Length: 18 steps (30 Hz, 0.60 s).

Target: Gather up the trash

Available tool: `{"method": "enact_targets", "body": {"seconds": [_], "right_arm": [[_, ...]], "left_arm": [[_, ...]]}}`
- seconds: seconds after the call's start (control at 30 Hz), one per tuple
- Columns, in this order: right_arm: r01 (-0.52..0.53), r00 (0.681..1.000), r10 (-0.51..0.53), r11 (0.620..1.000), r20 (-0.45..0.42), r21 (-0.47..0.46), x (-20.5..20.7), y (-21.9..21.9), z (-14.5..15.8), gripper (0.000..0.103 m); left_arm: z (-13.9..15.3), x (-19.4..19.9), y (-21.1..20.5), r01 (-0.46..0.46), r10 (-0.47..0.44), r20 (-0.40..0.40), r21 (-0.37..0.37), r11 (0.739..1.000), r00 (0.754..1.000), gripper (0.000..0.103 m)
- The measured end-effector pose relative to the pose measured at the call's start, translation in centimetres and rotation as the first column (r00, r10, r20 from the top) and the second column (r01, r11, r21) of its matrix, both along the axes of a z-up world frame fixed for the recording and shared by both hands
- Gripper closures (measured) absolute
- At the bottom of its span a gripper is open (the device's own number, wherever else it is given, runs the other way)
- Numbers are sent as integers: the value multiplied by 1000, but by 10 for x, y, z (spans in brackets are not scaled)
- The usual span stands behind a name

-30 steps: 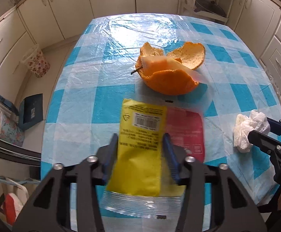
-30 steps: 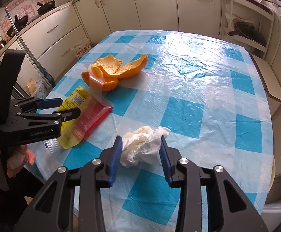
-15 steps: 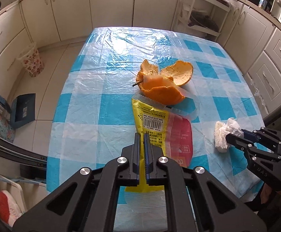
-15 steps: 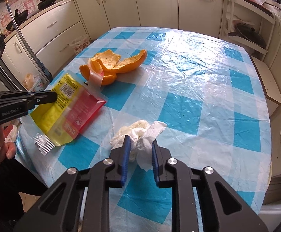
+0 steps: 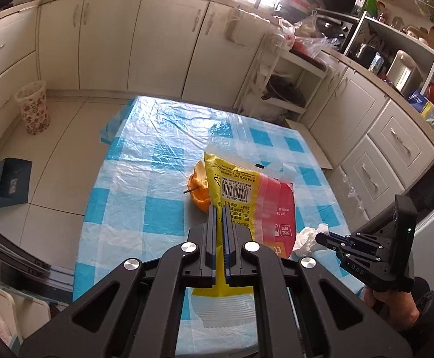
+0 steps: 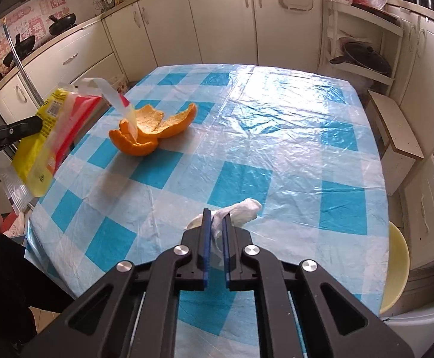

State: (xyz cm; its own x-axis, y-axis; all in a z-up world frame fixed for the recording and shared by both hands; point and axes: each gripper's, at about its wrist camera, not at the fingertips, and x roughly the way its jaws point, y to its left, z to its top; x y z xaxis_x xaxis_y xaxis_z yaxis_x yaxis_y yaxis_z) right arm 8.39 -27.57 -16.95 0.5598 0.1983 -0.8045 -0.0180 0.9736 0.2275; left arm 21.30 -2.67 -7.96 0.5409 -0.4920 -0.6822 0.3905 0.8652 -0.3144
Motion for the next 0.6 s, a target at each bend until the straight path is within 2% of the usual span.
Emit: {"method": "enact_targets", "body": {"seconds": [0.17, 0.3, 0.4, 0.43, 0.47, 0.5, 0.6], "right_arm": [[64, 998, -65, 997, 15, 35, -14, -31, 6, 96], [115, 993, -116, 992, 26, 49, -27, -57, 11, 96], [117, 993, -119, 985, 6, 123, -34, -75, 6, 94], [101, 995, -103, 987, 15, 125, -35, -73, 6, 89], [85, 996, -89, 990, 31, 114, -37, -68, 7, 61], [65, 996, -71, 993, 58, 100, -38, -61, 8, 38], [-13, 997, 8, 997, 71, 80, -28, -34, 4, 38]], "left_arm": [[15, -11, -16, 46, -45, 46, -38, 998, 998, 99], [24, -23, -48, 109, -107, 77, -25, 994, 991, 99], [25, -27, -72, 144, -142, 76, -25, 989, 987, 99], [25, -27, -79, 153, -150, 71, -27, 988, 986, 99], [24, -27, -86, 159, -157, 68, -28, 987, 985, 99], [25, -27, -92, 165, -163, 67, -30, 986, 984, 99], [28, -33, -107, 179, -177, 76, -15, 984, 981, 99]]}}
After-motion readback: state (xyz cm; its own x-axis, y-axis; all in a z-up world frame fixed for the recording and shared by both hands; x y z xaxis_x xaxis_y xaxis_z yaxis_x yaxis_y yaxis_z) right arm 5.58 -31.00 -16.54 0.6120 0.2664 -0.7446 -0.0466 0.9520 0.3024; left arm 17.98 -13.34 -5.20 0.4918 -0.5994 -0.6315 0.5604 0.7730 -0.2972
